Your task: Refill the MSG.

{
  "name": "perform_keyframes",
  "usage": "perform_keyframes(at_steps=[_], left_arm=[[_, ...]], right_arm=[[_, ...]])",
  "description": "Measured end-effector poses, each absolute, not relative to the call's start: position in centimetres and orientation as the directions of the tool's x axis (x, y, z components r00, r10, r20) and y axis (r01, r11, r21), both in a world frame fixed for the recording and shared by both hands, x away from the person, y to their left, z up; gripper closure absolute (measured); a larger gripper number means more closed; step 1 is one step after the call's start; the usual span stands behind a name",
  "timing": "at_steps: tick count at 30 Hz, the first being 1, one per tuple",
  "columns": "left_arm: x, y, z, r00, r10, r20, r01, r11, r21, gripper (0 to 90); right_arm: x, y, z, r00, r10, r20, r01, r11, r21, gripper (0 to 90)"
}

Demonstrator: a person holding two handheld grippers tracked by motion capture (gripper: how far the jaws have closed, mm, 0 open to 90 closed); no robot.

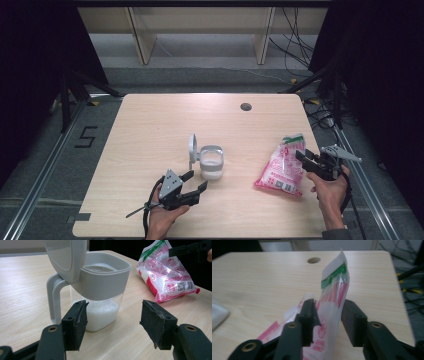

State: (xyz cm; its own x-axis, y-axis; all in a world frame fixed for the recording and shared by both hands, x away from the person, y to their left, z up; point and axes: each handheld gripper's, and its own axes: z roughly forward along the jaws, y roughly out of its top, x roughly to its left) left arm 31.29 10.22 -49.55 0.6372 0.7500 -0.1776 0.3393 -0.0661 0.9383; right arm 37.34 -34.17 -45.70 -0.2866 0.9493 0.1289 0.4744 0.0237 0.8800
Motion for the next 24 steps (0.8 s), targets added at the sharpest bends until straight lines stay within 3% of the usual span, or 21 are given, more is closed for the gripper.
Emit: perform_keyframes(at_steps=[2, 4, 7, 12, 16, 18, 24], left_arm=[[31.3, 10.3, -49.6, 0.633, 0.753, -0.179, 0.34, -0.063, 0.938, 37.0], [31.2, 10.3, -49.6, 0.633, 0.754, -0.178, 0.342, -0.066, 0.937, 37.1], [31.3, 10.3, -49.6, 0.635, 0.751, -0.181, 0.341, -0.062, 0.938, 37.1], [31.3, 10.4, -49.6, 0.628, 0.759, -0.174, 0.347, -0.073, 0.935, 37.1], [31.4, 10.5, -49.7, 0.631, 0.755, -0.179, 0.342, -0.063, 0.938, 37.1], [31.4, 10.7, -49.6, 0.623, 0.762, -0.179, 0.343, -0.06, 0.937, 37.1], [31.6, 11.1, -49.5, 0.617, 0.765, -0.184, 0.339, -0.047, 0.94, 37.1]], right_arm=[[37.0, -34.2, -45.3, -0.248, 0.965, 0.086, 0.477, 0.044, 0.878, 54.4], [36.8, -34.0, -45.2, -0.222, 0.966, 0.13, 0.486, -0.006, 0.874, 52.4], [36.6, -34.3, -45.1, -0.227, 0.97, 0.084, 0.465, 0.032, 0.885, 50.3], [36.1, -33.8, -44.5, -0.212, 0.971, 0.109, 0.456, 0.0, 0.89, 47.7], [35.9, -32.7, -44.1, -0.287, 0.954, 0.088, 0.416, 0.042, 0.908, 45.6], [35.7, -32.1, -44.0, -0.279, 0.954, 0.107, 0.427, 0.024, 0.904, 45.1], [35.7, -29.5, -44.0, -0.423, 0.902, 0.087, 0.389, 0.094, 0.917, 39.9]])
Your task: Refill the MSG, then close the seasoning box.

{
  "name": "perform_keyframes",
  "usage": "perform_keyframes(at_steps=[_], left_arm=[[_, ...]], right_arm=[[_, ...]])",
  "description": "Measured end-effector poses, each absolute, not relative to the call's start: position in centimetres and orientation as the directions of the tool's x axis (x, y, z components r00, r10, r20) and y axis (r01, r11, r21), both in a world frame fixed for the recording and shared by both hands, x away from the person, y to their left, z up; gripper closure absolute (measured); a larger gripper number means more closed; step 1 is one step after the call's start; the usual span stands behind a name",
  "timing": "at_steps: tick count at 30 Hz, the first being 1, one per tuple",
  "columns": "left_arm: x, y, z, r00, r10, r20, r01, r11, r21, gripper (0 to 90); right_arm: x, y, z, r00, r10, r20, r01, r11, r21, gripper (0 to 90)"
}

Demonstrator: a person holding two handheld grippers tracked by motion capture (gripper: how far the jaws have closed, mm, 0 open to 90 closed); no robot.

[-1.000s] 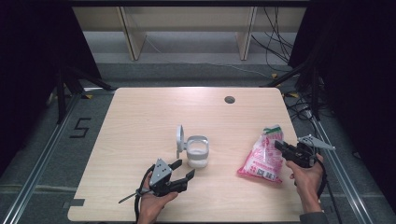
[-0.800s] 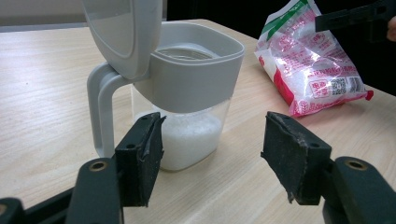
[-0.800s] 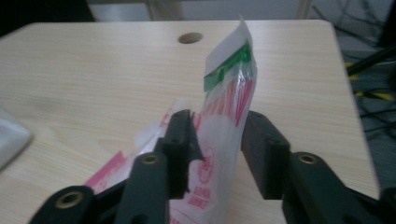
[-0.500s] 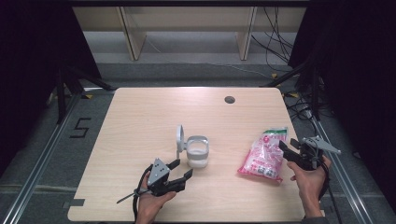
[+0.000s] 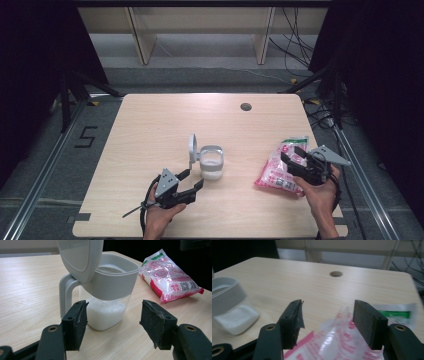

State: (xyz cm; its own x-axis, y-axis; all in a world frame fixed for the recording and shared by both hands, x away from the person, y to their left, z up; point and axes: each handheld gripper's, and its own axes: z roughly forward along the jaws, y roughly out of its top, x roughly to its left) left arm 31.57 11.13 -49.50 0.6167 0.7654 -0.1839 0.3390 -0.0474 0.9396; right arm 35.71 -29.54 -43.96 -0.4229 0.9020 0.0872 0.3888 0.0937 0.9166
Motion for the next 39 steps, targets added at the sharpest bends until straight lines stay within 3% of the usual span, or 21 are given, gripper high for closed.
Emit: perform_keyframes(at_steps=[4, 14, 19, 22, 39], left_arm=[[31.6, 11.5, -49.3, 0.622, 0.766, -0.164, 0.331, -0.067, 0.941, 37.2], [32.0, 13.1, -48.8, 0.592, 0.794, -0.137, 0.32, -0.075, 0.945, 37.4], [32.2, 13.8, -48.5, 0.576, 0.806, -0.137, 0.314, -0.063, 0.947, 37.5], [32.3, 14.1, -48.3, 0.564, 0.814, -0.138, 0.314, -0.056, 0.948, 37.6], [33.3, 15.2, -47.3, 0.535, 0.838, -0.111, 0.304, -0.068, 0.95, 41.7]], right_arm=[[35.6, -27.8, -44.3, -0.494, 0.864, 0.094, 0.391, 0.125, 0.912, 37.2], [35.0, -25.6, -44.8, -0.563, 0.809, 0.167, 0.449, 0.13, 0.884, 26.7], [35.0, -24.8, -45.1, -0.608, 0.785, 0.115, 0.417, 0.193, 0.888, 23.9], [34.8, -24.1, -45.5, -0.591, 0.794, 0.143, 0.43, 0.16, 0.889, 20.3], [34.1, -23.3, -46.3, -0.633, 0.767, 0.104, 0.451, 0.257, 0.855, 19.4]])
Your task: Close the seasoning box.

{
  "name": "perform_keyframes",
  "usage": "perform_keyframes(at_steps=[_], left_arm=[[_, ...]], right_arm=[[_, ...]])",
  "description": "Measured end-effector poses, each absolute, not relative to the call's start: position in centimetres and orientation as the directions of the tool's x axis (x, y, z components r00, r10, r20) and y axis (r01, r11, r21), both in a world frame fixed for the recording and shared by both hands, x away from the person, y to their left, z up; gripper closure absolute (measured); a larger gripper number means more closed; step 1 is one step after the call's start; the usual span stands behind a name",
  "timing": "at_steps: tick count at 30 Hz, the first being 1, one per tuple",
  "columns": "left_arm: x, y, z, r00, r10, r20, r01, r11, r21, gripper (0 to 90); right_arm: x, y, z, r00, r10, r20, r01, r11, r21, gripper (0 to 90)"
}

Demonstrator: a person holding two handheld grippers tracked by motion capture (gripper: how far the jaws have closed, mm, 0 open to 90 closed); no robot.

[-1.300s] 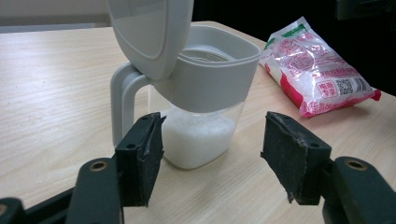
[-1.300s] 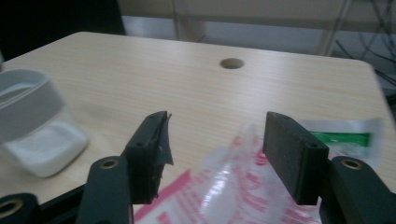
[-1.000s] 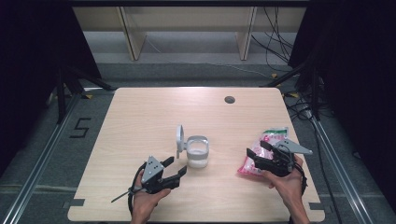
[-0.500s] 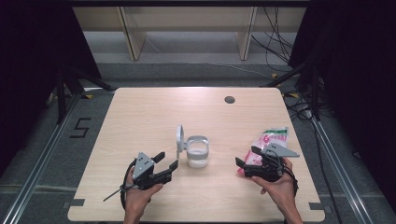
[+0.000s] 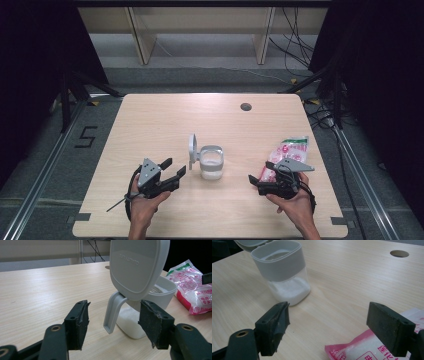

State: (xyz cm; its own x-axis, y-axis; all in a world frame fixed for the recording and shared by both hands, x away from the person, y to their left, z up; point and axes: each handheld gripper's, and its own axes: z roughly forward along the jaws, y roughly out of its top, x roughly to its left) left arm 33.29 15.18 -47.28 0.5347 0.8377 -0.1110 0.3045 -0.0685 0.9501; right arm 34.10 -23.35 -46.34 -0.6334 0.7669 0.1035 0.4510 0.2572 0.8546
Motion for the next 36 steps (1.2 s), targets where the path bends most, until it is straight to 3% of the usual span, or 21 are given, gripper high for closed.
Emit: perform_keyframes(at_steps=[5, 9, 10, 14, 19, 23, 29, 36], left_arm=[[33.6, 15.2, -47.0, 0.543, 0.833, -0.104, 0.292, -0.071, 0.954, 51.1], [34.1, 15.2, -46.8, 0.554, 0.829, -0.076, 0.273, -0.095, 0.957, 65.4], [34.2, 15.2, -46.7, 0.552, 0.831, -0.071, 0.27, -0.097, 0.958, 69.6], [34.7, 15.2, -46.5, 0.561, 0.826, -0.047, 0.249, -0.115, 0.962, 81.1], [34.8, 15.3, -46.2, 0.563, 0.826, -0.026, 0.241, -0.134, 0.961, 88.8], [35.0, 15.3, -46.0, 0.569, 0.822, -0.011, 0.229, -0.146, 0.963, 89.2], [35.2, 14.9, -45.5, 0.584, 0.811, -0.008, 0.219, -0.149, 0.964, 89.4], [35.3, 14.1, -44.8, 0.603, 0.798, 0.003, 0.206, -0.159, 0.966, 89.4]], right_arm=[[33.9, -23.1, -46.5, -0.624, 0.771, 0.126, 0.459, 0.232, 0.858, 19.8], [33.9, -23.4, -46.4, -0.648, 0.759, 0.063, 0.427, 0.294, 0.855, 19.9], [33.6, -23.0, -46.5, -0.625, 0.77, 0.125, 0.464, 0.238, 0.853, 19.9], [33.7, -22.9, -46.6, -0.636, 0.766, 0.098, 0.451, 0.265, 0.852, 20.0], [33.4, -22.9, -46.6, -0.646, 0.757, 0.099, 0.463, 0.285, 0.839, 20.4], [33.5, -23.0, -46.6, -0.654, 0.754, 0.069, 0.437, 0.301, 0.848, 20.6], [33.2, -22.7, -46.7, -0.639, 0.759, 0.121, 0.466, 0.257, 0.847, 20.8], [33.1, -22.8, -46.6, -0.644, 0.758, 0.104, 0.457, 0.272, 0.847, 20.8]])
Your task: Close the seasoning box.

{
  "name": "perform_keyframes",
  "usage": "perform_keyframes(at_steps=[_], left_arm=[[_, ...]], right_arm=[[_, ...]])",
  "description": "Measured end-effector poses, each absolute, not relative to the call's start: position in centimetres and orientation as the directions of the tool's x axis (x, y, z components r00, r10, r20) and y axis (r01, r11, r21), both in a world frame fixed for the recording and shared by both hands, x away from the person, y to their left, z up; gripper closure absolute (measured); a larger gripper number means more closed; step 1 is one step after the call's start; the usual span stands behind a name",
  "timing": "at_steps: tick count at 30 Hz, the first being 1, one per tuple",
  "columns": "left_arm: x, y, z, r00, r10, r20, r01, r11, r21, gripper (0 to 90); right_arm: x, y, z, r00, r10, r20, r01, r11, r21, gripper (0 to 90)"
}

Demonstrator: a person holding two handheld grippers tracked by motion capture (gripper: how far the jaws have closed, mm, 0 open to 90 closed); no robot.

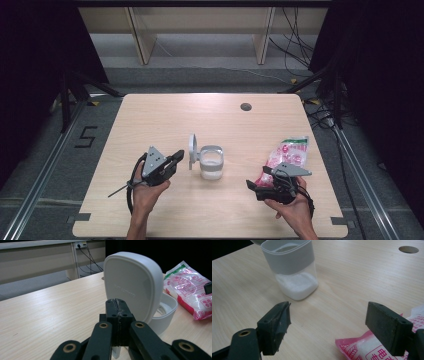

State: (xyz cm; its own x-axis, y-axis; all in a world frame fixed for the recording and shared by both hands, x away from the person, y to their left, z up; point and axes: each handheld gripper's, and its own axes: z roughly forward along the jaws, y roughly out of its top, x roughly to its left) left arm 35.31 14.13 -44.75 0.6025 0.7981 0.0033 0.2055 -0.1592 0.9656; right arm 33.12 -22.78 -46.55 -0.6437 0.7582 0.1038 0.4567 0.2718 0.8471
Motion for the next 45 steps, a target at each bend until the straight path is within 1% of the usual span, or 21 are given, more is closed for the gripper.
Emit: perform_keyframes(at_steps=[3, 4, 5, 6, 7, 8, 11, 12, 15, 16, 17, 22, 24, 28, 30, 32, 35, 36, 43, 44, 45], left_arm=[[35.3, 13.9, -44.6, 0.609, 0.793, -0.004, 0.204, -0.152, 0.967, 89.3], [35.3, 13.9, -44.6, 0.612, 0.791, -0.002, 0.203, -0.155, 0.967, 89.4], [35.3, 13.9, -44.5, 0.615, 0.789, 0.008, 0.196, -0.163, 0.967, 89.4], [35.3, 13.8, -44.5, 0.614, 0.79, 0.002, 0.199, -0.157, 0.967, 89.4], [35.3, 13.8, -44.4, 0.616, 0.788, 0.002, 0.197, -0.156, 0.968, 89.4], [35.3, 13.7, -44.4, 0.618, 0.786, -0.001, 0.194, -0.152, 0.969, 89.4], [35.3, 13.7, -44.2, 0.62, 0.785, 0.006, 0.193, -0.159, 0.968, 89.4], [35.3, 13.7, -44.2, 0.62, 0.784, 0.009, 0.191, -0.162, 0.968, 89.4], [35.3, 13.5, -44.1, 0.625, 0.78, 0.003, 0.186, -0.153, 0.971, 89.4], [35.3, 13.6, -44.0, 0.627, 0.779, 0.013, 0.185, -0.166, 0.969, 89.4], [35.3, 13.5, -43.9, 0.629, 0.778, 0.014, 0.184, -0.167, 0.969, 89.4], [35.2, 13.2, -43.8, 0.634, 0.773, 0.017, 0.18, -0.169, 0.969, 89.4], [35.2, 13.1, -43.8, 0.636, 0.771, 0.016, 0.18, -0.169, 0.969, 89.4], [35.2, 13.0, -43.6, 0.639, 0.769, 0.022, 0.173, -0.171, 0.97, 89.4], [35.1, 13.0, -43.5, 0.638, 0.77, 0.025, 0.172, -0.174, 0.97, 89.4], [35.2, 13.0, -43.5, 0.639, 0.769, 0.025, 0.171, -0.173, 0.97, 89.4], [35.1, 12.9, -43.5, 0.639, 0.769, 0.022, 0.17, -0.169, 0.971, 89.4], [35.1, 12.9, -43.5, 0.639, 0.769, 0.023, 0.169, -0.17, 0.971, 89.4], [35.1, 12.6, -43.4, 0.644, 0.764, 0.023, 0.165, -0.169, 0.972, 89.4], [35.0, 12.5, -43.4, 0.644, 0.764, 0.024, 0.164, -0.169, 0.972, 89.4], [35.0, 12.5, -43.3, 0.646, 0.763, 0.027, 0.161, -0.171, 0.972, 89.4]], right_arm=[[33.1, -22.7, -46.6, -0.638, 0.763, 0.101, 0.458, 0.271, 0.847, 20.8], [32.9, -22.6, -46.6, -0.637, 0.762, 0.12, 0.467, 0.257, 0.846, 20.8], [33.2, -22.9, -46.7, -0.652, 0.756, 0.064, 0.43, 0.299, 0.852, 20.8], [33.1, -22.7, -46.7, -0.65, 0.753, 0.103, 0.45, 0.271, 0.851, 20.8], [33.1, -23.0, -46.6, -0.656, 0.752, 0.066, 0.435, 0.305, 0.847, 20.8], [33.0, -22.8, -46.7, -0.65, 0.753, 0.107, 0.461, 0.277, 0.843, 20.8], [33.0, -22.7, -46.7, -0.645, 0.757, 0.1, 0.454, 0.275, 0.847, 20.8], [33.0, -22.7, -46.7, -0.646, 0.754, 0.114, 0.461, 0.267, 0.846, 20.8], [33.0, -22.8, -46.7, -0.653, 0.751, 0.101, 0.453, 0.279, 0.847, 20.8], [33.1, -22.9, -46.6, -0.658, 0.75, 0.072, 0.436, 0.301, 0.848, 20.8], [33.0, -22.9, -46.6, -0.655, 0.752, 0.07, 0.434, 0.298, 0.85, 20.8], [33.0, -22.7, -46.6, -0.658, 0.747, 0.097, 0.442, 0.279, 0.852, 20.8], [33.0, -22.8, -46.6, -0.657, 0.75, 0.076, 0.436, 0.295, 0.85, 20.8], [32.9, -22.7, -46.6, -0.656, 0.748, 0.097, 0.445, 0.28, 0.851, 20.7], [32.9, -22.8, -46.6, -0.661, 0.745, 0.085, 0.441, 0.295, 0.848, 20.7], [32.9, -22.7, -46.6, -0.656, 0.748, 0.1, 0.448, 0.279, 0.85, 20.7], [32.9, -22.8, -46.6, -0.661, 0.745, 0.092, 0.443, 0.289, 0.849, 20.6], [32.8, -22.6, -46.6, -0.648, 0.753, 0.112, 0.454, 0.263, 0.851, 20.6], [32.7, -22.6, -46.6, -0.648, 0.752, 0.12, 0.457, 0.258, 0.851, 20.6], [32.7, -22.6, -46.6, -0.648, 0.752, 0.119, 0.457, 0.259, 0.851, 20.6], [32.7, -22.8, -46.5, -0.654, 0.75, 0.098, 0.455, 0.286, 0.843, 20.7]])
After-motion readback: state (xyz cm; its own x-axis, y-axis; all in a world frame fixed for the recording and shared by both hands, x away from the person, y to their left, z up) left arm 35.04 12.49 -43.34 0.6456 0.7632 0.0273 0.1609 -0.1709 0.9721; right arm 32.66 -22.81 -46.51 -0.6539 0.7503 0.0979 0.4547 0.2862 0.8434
